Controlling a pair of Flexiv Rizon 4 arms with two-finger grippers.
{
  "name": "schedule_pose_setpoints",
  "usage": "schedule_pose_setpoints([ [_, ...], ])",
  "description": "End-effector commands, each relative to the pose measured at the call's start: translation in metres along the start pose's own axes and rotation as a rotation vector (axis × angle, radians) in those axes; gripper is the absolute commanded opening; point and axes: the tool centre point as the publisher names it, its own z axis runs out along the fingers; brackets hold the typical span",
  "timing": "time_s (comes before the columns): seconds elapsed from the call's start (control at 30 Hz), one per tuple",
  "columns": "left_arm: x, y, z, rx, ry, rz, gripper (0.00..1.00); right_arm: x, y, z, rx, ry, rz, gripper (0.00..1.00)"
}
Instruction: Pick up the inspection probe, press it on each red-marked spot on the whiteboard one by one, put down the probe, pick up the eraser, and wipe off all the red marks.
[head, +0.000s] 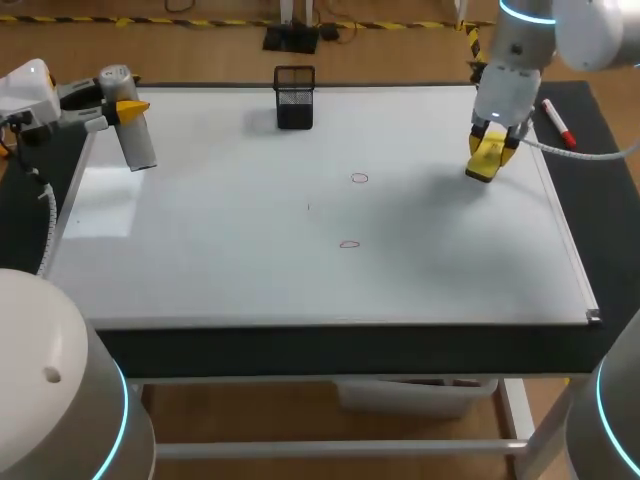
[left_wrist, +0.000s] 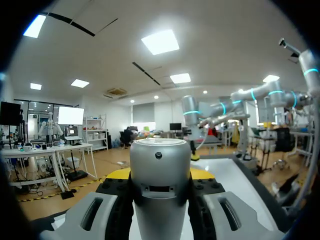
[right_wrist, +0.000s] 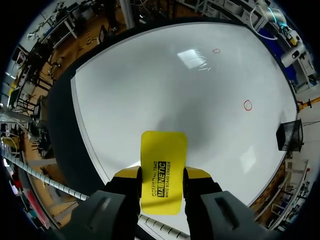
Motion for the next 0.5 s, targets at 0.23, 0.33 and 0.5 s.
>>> schedule_pose_setpoints([
  [0.23,0.0003,-0.0004,0.0005,0.001,-0.002,0.002,0.0,0.0001,-0.0036,-0.0018,-0.004,0.004,-0.001,0.0],
  [0.33,0.0003,-0.0004,0.0005,0.001,-0.002,0.002,0.0,0.0001,-0.0036,-0.0018,-0.004,0.004,-0.001,0.0],
  [0.5,0.0069,-0.0004,0.0037,0.005,0.006,-0.006,0.0,0.0001,-0.0036,-0.0018,-0.004,0.004,-0.001,0.0],
])
